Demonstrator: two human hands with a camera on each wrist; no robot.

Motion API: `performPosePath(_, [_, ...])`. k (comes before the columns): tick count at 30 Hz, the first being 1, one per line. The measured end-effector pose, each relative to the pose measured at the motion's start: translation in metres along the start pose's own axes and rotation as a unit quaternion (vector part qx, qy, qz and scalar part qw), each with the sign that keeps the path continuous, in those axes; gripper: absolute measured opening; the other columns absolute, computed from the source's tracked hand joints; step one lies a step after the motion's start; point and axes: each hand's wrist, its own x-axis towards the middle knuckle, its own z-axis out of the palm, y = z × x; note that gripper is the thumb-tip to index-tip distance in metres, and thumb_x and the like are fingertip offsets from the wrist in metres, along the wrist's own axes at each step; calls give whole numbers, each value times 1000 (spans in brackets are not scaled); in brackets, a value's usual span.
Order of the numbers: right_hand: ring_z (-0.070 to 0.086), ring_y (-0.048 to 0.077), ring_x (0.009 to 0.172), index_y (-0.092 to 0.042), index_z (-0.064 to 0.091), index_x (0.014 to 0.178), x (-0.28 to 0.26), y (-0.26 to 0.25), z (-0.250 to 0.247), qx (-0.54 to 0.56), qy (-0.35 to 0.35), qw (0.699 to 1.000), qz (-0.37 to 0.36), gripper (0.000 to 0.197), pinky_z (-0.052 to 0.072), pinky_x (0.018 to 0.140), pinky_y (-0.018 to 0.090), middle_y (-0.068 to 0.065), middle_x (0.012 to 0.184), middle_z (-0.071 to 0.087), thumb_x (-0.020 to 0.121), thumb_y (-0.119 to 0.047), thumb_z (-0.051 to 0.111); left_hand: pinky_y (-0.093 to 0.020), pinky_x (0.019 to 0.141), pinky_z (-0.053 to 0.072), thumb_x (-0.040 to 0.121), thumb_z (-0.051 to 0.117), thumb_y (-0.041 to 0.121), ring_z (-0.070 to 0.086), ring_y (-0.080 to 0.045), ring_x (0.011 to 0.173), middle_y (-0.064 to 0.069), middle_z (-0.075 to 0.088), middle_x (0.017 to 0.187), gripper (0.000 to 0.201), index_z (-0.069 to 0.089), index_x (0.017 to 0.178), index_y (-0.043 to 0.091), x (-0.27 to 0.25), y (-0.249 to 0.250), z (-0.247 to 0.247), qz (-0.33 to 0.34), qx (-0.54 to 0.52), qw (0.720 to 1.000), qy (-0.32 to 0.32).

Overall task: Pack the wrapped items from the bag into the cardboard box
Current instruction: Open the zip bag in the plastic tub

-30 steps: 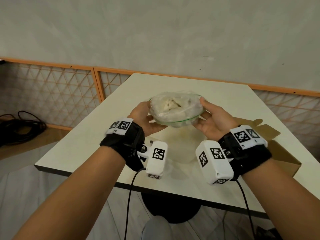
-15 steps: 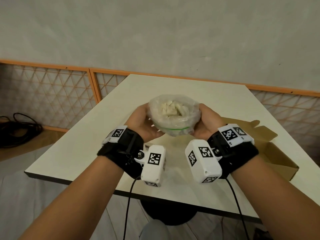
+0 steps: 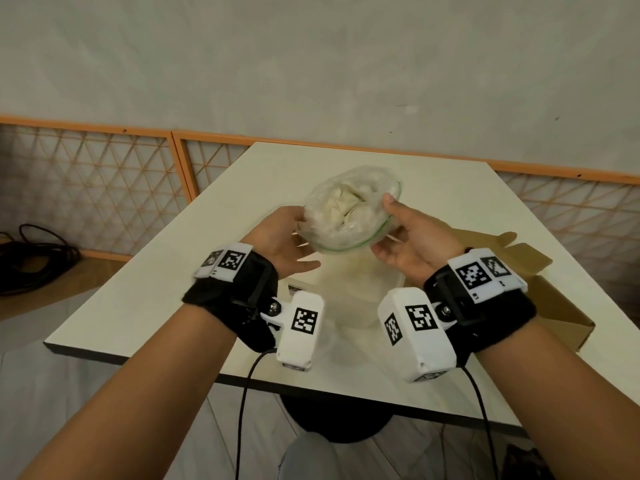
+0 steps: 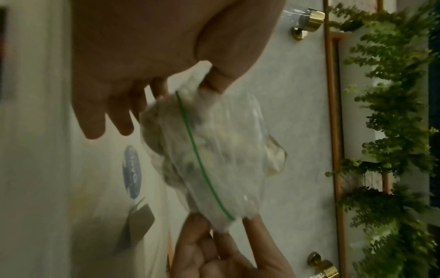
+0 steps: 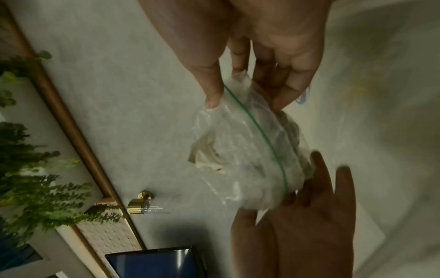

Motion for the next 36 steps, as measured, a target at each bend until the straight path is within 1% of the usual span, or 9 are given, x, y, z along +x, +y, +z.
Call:
performPosePath(5, [58,17,81,-13,60,95,2,-12,3,-18,-17,999,-44,24,51,71,26,6,93,62,84,-34,66,-41,85,53,77,64,55,63,-28,106,-7,68,116,55,63,116,17,-11,15,1,-43,26,997,-67])
performPosePath(10, [62,15,75,-8,59,101,3,-4,4,-50,-41,996,-61,20,54,67,22,7,89,65,84,-14,66,-30,57,59,88,58,41,71,-22,69,-7,74,84,36,76,75,13,-12,2,10,-35,-10,998,-57])
performPosePath(15, [58,15,73,-4,58,92,10,1,-4,-39,-23,999,-7,8,54,57,18,8,86,62,89,1,54,-40,86,55,92,54,43,68,-24,96,-6,71,109,37,66,116,16,-6,2,4,-16,-94,995,-36])
performPosePath(18, [54,15,74,-7,56,83,11,8,-8,-55,-28,998,34,16,54,56,19,7,84,57,93,1,47,-45,99,45,95,48,44,63,-27,108,-11,67,117,44,63,122,12,-6,2,6,-11,-94,994,-61])
performPosePath(21, [56,22,85,-12,58,85,8,6,-11,-62,-28,997,49,8,53,76,35,7,91,58,91,-12,53,-41,88,54,91,53,44,67,-25,98,-10,68,114,42,65,116,12,-5,3,8,-6,-60,996,-66])
performPosePath(24, [60,22,91,-17,60,100,9,-4,-12,-77,-46,996,27,27,53,76,37,3,97,61,86,-40,60,-39,71,59,90,54,48,71,-25,87,-11,70,108,47,65,116,11,-7,6,8,-33,-39,996,-70])
performPosePath(29, [60,19,87,-10,56,121,19,-8,-5,-108,-28,993,-33,32,54,57,27,11,115,60,90,-12,56,-43,92,51,80,63,55,62,-30,109,-13,62,123,62,57,124,12,-8,10,3,-23,-84,994,-60])
performPosePath(32, [59,16,81,-17,57,105,22,-9,-8,-87,12,994,-63,16,54,55,28,5,98,60,90,-13,59,-38,82,55,71,73,54,62,-27,98,-10,57,114,63,58,115,12,-10,7,-2,-33,-46,998,12])
performPosePath(36, [61,19,92,-19,58,98,22,-11,-11,-82,2,995,-59,7,57,71,36,5,106,60,91,-22,58,-34,70,58,82,69,33,63,-21,86,-6,62,99,37,58,104,5,-10,4,2,-18,-78,997,-3])
